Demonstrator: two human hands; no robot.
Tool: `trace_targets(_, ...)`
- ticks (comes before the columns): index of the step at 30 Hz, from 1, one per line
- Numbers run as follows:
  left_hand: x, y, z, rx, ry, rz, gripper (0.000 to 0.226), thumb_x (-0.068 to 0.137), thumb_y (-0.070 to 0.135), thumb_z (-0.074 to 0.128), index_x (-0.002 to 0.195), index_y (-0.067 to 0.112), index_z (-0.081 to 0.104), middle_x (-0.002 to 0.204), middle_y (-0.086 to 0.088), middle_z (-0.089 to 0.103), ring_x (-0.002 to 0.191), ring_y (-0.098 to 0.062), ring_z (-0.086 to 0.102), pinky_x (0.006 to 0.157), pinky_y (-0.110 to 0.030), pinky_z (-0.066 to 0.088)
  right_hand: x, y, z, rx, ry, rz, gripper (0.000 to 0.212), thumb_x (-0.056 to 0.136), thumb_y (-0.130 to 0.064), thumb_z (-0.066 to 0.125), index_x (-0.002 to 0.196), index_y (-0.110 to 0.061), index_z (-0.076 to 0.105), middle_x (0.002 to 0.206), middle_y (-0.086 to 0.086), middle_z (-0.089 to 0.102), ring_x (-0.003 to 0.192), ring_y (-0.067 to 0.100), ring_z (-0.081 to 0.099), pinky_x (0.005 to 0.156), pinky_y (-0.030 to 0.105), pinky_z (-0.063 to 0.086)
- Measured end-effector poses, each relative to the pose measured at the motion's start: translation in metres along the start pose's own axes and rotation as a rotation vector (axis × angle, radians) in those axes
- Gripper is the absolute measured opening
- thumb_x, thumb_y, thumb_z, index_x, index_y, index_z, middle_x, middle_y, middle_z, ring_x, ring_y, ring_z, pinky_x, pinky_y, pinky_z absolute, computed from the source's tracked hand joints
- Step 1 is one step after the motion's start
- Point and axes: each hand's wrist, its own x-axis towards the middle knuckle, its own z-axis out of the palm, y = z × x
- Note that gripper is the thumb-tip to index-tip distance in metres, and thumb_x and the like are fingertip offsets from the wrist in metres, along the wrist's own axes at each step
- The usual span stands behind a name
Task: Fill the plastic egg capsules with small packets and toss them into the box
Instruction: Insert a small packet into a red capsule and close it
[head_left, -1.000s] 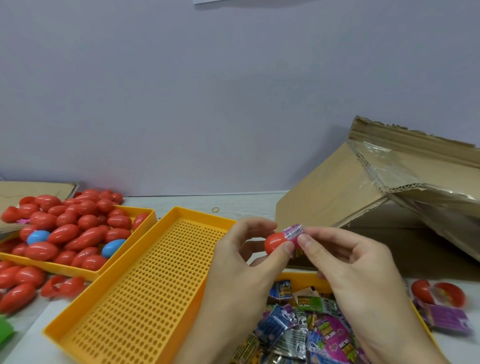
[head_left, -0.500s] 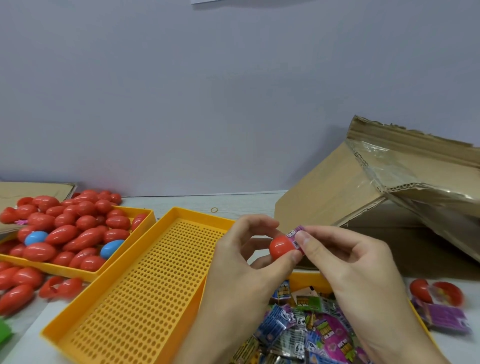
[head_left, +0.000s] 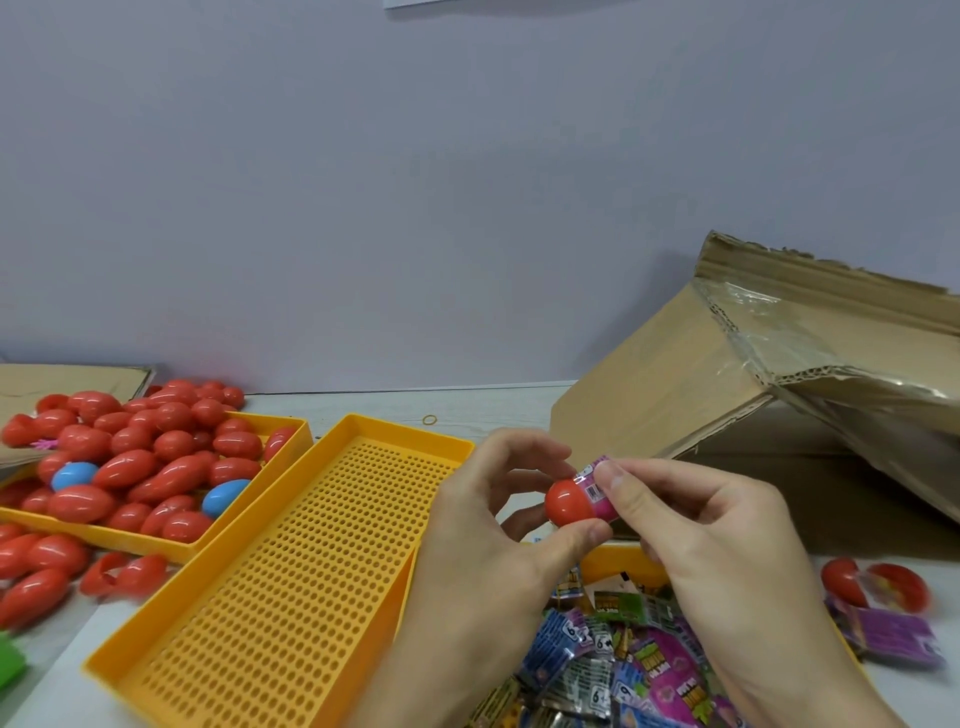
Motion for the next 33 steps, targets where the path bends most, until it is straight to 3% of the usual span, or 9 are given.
trace_targets(5, 0.0, 0.0, 0.001, 0.039, 0.004, 0.028, 0.045, 0.069, 0.009, 0.087, 0.095, 0.04, 0.068, 0.097, 0.011, 0.071, 0.099, -0.015, 0.07, 0.075, -0.042, 0.062, -0.001, -0.001, 0.001, -0.036, -0.005, -0.038, 0.022, 0.063, -0.044, 0.073, 0.078, -0.029, 0.08, 0.078, -0.006, 0.077, 0.075, 0.008, 0.074, 0.061, 0.017, 0.057)
trace_targets(8, 0.0, -0.003, 0.002, 0.043, 0.002, 0.06, 0.037, 0.071, 0.009, 0.085, 0.093, 0.036, 0.073, 0.099, 0.007, 0.072, 0.102, -0.014, 0.069, 0.085, -0.034, 0.059, -0.001, -0.001, 0.001, -0.061, 0.001, -0.06, 0.025, 0.062, -0.045, 0.072, 0.08, -0.029, 0.08, 0.079, -0.007, 0.077, 0.077, 0.007, 0.073, 0.063, 0.016, 0.057)
trace_targets(13, 0.0, -0.002, 0.003, -0.014, 0.041, 0.061, 0.025, 0.073, 0.013, 0.084, 0.09, 0.03, 0.075, 0.093, 0.007, 0.073, 0.095, -0.01, 0.071, 0.072, -0.027, 0.061, -0.004, -0.002, 0.004, -0.175, 0.017, -0.134, 0.027, 0.068, -0.048, 0.068, 0.088, -0.032, 0.078, 0.097, -0.014, 0.072, 0.093, 0.004, 0.067, 0.077, 0.032, 0.057)
trace_targets(16, 0.001, 0.0, 0.003, -0.041, 0.059, 0.068, 0.022, 0.072, 0.02, 0.083, 0.092, 0.027, 0.075, 0.092, 0.008, 0.074, 0.092, -0.009, 0.071, 0.066, -0.027, 0.062, -0.005, -0.002, 0.004, -0.184, -0.005, -0.161, 0.018, 0.078, -0.032, 0.073, 0.097, -0.035, 0.075, 0.101, -0.012, 0.07, 0.091, 0.004, 0.067, 0.073, 0.033, 0.06)
trace_targets(20, 0.003, -0.002, 0.001, -0.07, 0.103, 0.091, 0.023, 0.075, 0.007, 0.082, 0.093, 0.02, 0.074, 0.092, 0.005, 0.076, 0.092, -0.01, 0.071, 0.074, -0.014, 0.055, -0.004, 0.0, 0.002, -0.217, -0.054, -0.178, 0.029, 0.083, -0.014, 0.073, 0.102, -0.037, 0.072, 0.102, -0.011, 0.068, 0.095, 0.007, 0.065, 0.074, 0.024, 0.058)
trace_targets(24, 0.003, -0.003, 0.0, -0.08, 0.109, 0.075, 0.021, 0.077, 0.008, 0.08, 0.094, 0.02, 0.074, 0.094, 0.003, 0.076, 0.093, -0.012, 0.071, 0.082, -0.024, 0.057, -0.005, 0.002, 0.008, -0.378, -0.086, -0.21, 0.037, 0.075, -0.029, 0.077, 0.106, -0.044, 0.065, 0.102, -0.016, 0.063, 0.094, 0.007, 0.062, 0.067, 0.029, 0.057)
trace_targets(29, 0.004, -0.006, 0.001, -0.109, 0.089, 0.027, 0.02, 0.077, 0.01, 0.081, 0.094, 0.018, 0.073, 0.095, 0.001, 0.076, 0.093, -0.014, 0.071, 0.082, -0.029, 0.058, -0.005, 0.003, 0.013, -0.544, -0.015, -0.305, 0.043, 0.06, -0.049, 0.071, 0.1, -0.048, 0.056, 0.105, -0.028, 0.053, 0.096, -0.006, 0.054, 0.063, 0.013, 0.047)
trace_targets(33, 0.004, -0.008, 0.001, -0.124, 0.068, 0.008, 0.021, 0.077, 0.018, 0.083, 0.095, 0.019, 0.073, 0.097, -0.001, 0.076, 0.095, -0.017, 0.071, 0.084, -0.037, 0.058, -0.004, 0.002, 0.014, -0.562, 0.031, -0.391, 0.033, 0.064, -0.045, 0.071, 0.092, -0.049, 0.054, 0.101, -0.027, 0.052, 0.09, -0.013, 0.052, 0.066, 0.0, 0.04)
